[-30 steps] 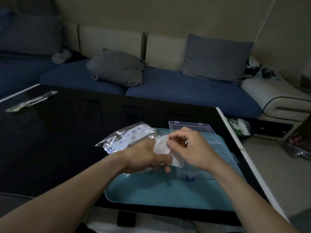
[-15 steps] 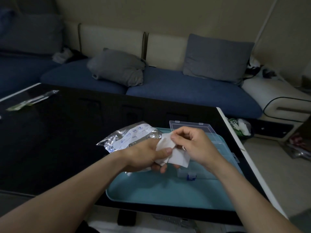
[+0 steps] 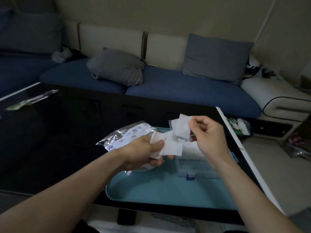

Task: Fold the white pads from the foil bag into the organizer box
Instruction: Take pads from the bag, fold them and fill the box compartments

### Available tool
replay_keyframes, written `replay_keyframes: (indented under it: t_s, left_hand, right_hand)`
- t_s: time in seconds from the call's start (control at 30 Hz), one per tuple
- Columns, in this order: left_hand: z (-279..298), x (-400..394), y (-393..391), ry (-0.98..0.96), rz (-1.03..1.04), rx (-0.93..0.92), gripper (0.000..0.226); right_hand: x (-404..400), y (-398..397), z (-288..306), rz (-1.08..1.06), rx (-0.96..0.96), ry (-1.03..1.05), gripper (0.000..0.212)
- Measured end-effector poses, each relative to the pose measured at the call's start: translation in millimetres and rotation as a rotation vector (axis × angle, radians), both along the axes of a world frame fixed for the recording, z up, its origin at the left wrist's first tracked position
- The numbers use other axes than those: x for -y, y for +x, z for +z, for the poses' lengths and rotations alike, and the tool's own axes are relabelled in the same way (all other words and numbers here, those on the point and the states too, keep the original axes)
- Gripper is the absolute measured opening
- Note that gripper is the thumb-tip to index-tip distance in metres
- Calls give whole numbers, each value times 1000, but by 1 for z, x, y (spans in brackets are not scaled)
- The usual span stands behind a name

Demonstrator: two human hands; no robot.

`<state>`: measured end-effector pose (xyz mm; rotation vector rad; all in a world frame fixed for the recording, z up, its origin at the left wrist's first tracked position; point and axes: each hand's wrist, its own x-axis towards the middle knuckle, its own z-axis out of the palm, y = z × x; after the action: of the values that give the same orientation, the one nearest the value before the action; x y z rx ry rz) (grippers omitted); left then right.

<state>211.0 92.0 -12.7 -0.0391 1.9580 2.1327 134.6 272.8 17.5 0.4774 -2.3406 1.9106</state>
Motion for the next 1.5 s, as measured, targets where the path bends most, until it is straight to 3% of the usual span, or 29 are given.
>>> replay_keyframes:
  t_s: [0.1,0.23,0.43,0.57,0.73,0.8,1.1,1.37,1.5]
  left_hand:
    - [4,0,-2,134,100,53,33]
    - [11,-3,-2,237,122,89,34]
    - [6,-1,0,237,131,36,22]
    - [5,-3,-2,179,262,-21,15]
    - [3,-11,-8,216,510,-65,18]
    - [2,-16,-10,208,556,-78,22]
    - [9,-34,-11,298,595,-41,26]
    - [16,-31,-10,400,636,14,20]
    - [20,-26,-8,457,620,28,18]
  right_hand:
    - [1,4,-3,141,-29,114,8]
    - [4,6,-2,152,-81,180,15]
    - [3,8,0,145,19,252,40]
    - [0,7,2,65,105,250,34]
    - [15,17,3,139,498,-336,24]
    - [26,22,-4,117,571,-425,20]
    - [43,24,-20,-51,364,-110,21]
    - [34,18,-14,-70,341,-139,14]
    - [16,9,-1,140,326,-138,14]
